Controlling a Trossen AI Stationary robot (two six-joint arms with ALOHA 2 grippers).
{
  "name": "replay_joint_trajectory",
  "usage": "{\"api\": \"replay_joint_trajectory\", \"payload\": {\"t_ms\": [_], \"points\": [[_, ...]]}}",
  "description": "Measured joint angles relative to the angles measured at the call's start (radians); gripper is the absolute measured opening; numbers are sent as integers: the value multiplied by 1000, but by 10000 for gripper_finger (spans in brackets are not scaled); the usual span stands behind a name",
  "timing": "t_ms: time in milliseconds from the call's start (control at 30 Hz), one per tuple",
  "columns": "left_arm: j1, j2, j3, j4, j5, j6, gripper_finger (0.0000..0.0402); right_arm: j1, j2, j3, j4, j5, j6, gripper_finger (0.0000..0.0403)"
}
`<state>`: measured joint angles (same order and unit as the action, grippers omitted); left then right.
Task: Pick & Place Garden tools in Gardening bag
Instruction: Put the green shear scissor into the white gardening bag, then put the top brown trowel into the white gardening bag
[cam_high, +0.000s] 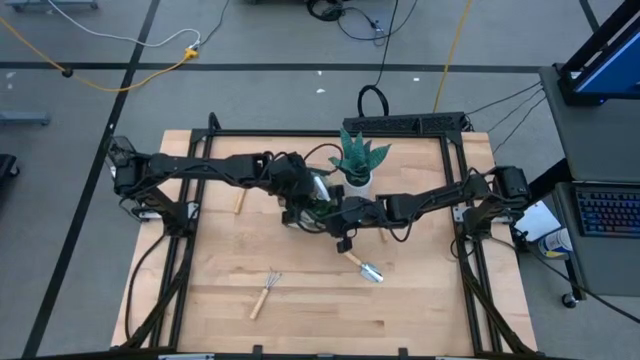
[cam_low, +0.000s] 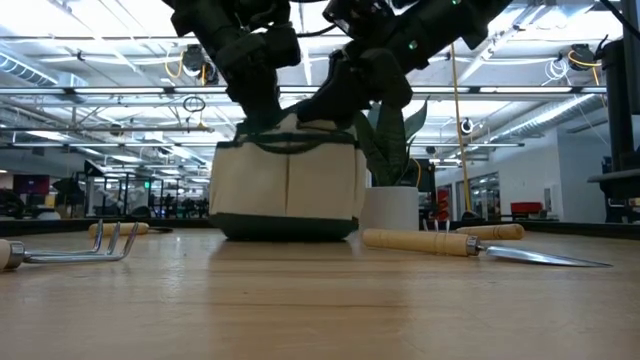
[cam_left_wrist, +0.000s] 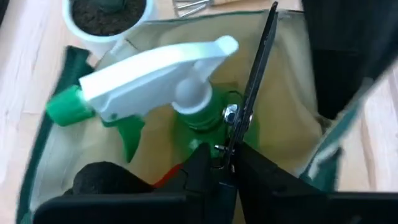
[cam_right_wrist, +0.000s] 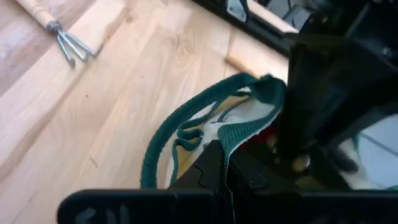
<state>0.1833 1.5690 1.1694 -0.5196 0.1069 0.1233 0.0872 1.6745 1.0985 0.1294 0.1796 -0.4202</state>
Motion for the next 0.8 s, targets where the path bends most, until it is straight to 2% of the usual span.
{"api": "replay_joint_trajectory", "payload": {"t_ms": [233, 567, 667, 800], "points": [[-21, 3, 0, -1, 100, 55, 109, -8, 0, 0, 15, -2, -10, 0], [-29, 2, 0, -2, 39, 62, 227, -7, 0, 0, 4, -2, 4, 0], [-29, -26, -1, -29, 31, 39, 245, -7, 0, 0, -32, -2, 42, 0], [-29, -97, 0, -89, 23, 21, 249, -7, 0, 0, -70, -2, 66, 0]]}}
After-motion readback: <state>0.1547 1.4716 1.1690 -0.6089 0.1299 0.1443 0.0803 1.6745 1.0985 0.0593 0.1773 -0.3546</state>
